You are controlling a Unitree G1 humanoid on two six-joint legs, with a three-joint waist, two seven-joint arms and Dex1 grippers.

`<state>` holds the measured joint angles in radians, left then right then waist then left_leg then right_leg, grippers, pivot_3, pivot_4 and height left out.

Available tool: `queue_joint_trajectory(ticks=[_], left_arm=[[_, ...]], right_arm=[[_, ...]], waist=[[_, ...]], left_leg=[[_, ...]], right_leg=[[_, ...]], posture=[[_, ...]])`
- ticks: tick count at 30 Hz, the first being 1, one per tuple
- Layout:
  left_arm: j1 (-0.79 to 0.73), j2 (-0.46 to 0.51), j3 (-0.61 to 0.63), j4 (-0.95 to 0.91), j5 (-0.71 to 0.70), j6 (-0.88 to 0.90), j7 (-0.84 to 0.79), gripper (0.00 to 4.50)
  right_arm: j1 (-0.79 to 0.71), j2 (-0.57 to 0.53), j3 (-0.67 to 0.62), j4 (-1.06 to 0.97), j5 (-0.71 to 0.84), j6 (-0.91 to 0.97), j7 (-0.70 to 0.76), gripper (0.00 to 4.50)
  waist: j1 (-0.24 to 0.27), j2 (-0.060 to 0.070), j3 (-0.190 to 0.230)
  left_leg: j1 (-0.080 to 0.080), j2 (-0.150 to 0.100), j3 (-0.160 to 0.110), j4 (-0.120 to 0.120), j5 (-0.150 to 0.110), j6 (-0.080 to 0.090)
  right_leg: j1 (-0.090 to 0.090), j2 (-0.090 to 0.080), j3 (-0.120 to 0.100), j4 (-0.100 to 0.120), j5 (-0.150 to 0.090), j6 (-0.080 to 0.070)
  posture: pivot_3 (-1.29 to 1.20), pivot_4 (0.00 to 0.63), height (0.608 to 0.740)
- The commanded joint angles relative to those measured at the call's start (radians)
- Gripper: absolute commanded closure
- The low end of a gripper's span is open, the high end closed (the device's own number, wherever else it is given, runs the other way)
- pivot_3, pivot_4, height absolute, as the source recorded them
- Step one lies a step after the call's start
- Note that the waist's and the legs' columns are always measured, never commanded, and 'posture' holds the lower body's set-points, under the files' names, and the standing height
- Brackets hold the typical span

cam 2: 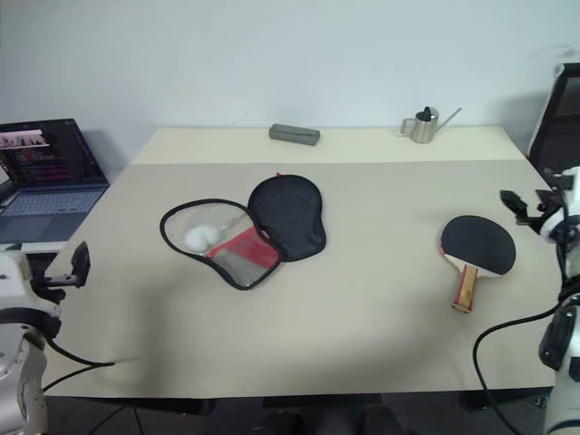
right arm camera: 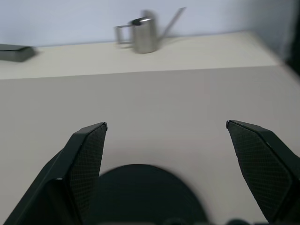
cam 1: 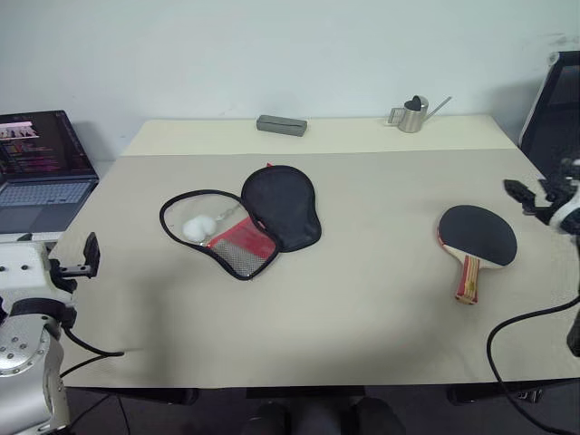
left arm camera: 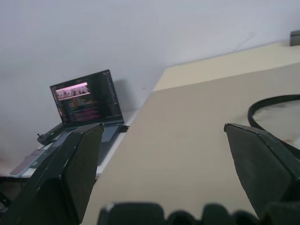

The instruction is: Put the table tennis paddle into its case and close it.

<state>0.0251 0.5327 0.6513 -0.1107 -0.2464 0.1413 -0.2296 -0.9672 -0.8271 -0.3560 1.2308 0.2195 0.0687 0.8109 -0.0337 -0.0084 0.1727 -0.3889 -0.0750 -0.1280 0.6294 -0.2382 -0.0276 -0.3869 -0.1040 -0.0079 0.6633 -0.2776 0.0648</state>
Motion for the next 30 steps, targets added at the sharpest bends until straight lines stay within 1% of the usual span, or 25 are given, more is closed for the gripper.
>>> queue_joint_trajectory(ticks=[1,4,7,11,14,18,21,26,30], left_arm=[[-0.020,0.029,0.007,-0.031,-0.043,-0.017,-0.045,0.00],[-0.025,0.046,-0.020,-0.079,-0.098,0.019,-0.115,0.00],[-0.022,0.088,-0.023,-0.085,-0.143,0.054,-0.190,0.00],[-0.037,0.173,-0.044,-0.062,-0.207,0.113,-0.320,0.00],[-0.074,0.234,-0.073,-0.036,-0.246,0.157,-0.408,0.00],[-0.121,0.275,-0.098,-0.011,-0.288,0.202,-0.487,0.00],[-0.174,0.291,-0.126,-0.012,-0.361,0.281,-0.550,0.00],[-0.229,0.313,-0.164,0.038,-0.352,0.288,-0.612,0.00],[-0.259,0.322,-0.178,0.080,-0.338,0.276,-0.634,0.00]], right_arm=[[-0.008,0.013,0.012,-0.097,0.027,0.039,0.088,0.04],[0.005,0.050,0.034,-0.181,0.047,0.104,0.176,0.04],[0.047,0.090,0.076,-0.312,0.065,0.183,0.247,0.04],[0.154,0.117,0.146,-0.563,0.094,0.288,0.330,0.04],[0.228,0.128,0.181,-0.742,0.133,0.383,0.355,0.04],[0.284,0.146,0.198,-0.887,0.167,0.473,0.326,0.04],[0.288,0.204,0.223,-0.943,0.155,0.524,0.231,0.04],[0.266,0.310,0.240,-1.022,0.207,0.643,0.144,0.04],[0.241,0.371,0.292,-1.048,0.205,0.672,0.113,0.04]], waist=[[0.002,0.000,0.000],[0.002,0.000,0.000],[0.002,0.000,0.000],[0.002,0.000,0.000],[0.002,0.000,0.000],[0.002,0.000,0.000],[0.000,0.000,0.000],[-0.005,0.000,0.000],[-0.005,0.000,0.000]], left_leg=[[0.000,0.000,-0.001,0.000,0.000,0.000],[-0.001,0.000,-0.002,0.000,0.000,0.000],[-0.001,0.000,-0.003,0.000,0.000,0.000],[-0.002,0.000,-0.005,0.000,0.000,0.000],[-0.002,0.000,-0.007,0.000,0.000,0.000],[-0.002,0.000,-0.008,0.000,0.000,0.000],[-0.001,0.000,-0.008,0.000,0.000,0.000],[-0.001,0.000,-0.008,0.000,0.000,0.000],[-0.001,0.000,-0.008,0.000,0.000,0.000]], right_leg=[[0.000,0.000,0.000,0.000,0.000,0.000],[0.000,0.000,-0.001,0.000,0.001,0.001],[0.000,0.000,-0.002,0.000,0.001,0.000],[-0.001,0.000,-0.002,0.000,0.001,0.000],[-0.002,0.000,-0.002,0.000,0.001,0.000],[-0.002,0.000,-0.001,0.001,0.001,0.000],[-0.002,0.000,-0.001,0.001,0.001,0.000],[-0.003,0.001,-0.001,0.001,0.001,0.000],[-0.003,0.001,-0.001,0.001,0.001,0.000]], posture=[[0.00,0.150,0.740],[0.00,0.150,0.740],[0.00,0.150,0.740],[0.00,0.150,0.740],[0.00,0.150,0.740],[0.00,0.150,0.740],[0.00,0.150,0.740],[0.00,0.150,0.740],[0.00,0.150,0.740]])
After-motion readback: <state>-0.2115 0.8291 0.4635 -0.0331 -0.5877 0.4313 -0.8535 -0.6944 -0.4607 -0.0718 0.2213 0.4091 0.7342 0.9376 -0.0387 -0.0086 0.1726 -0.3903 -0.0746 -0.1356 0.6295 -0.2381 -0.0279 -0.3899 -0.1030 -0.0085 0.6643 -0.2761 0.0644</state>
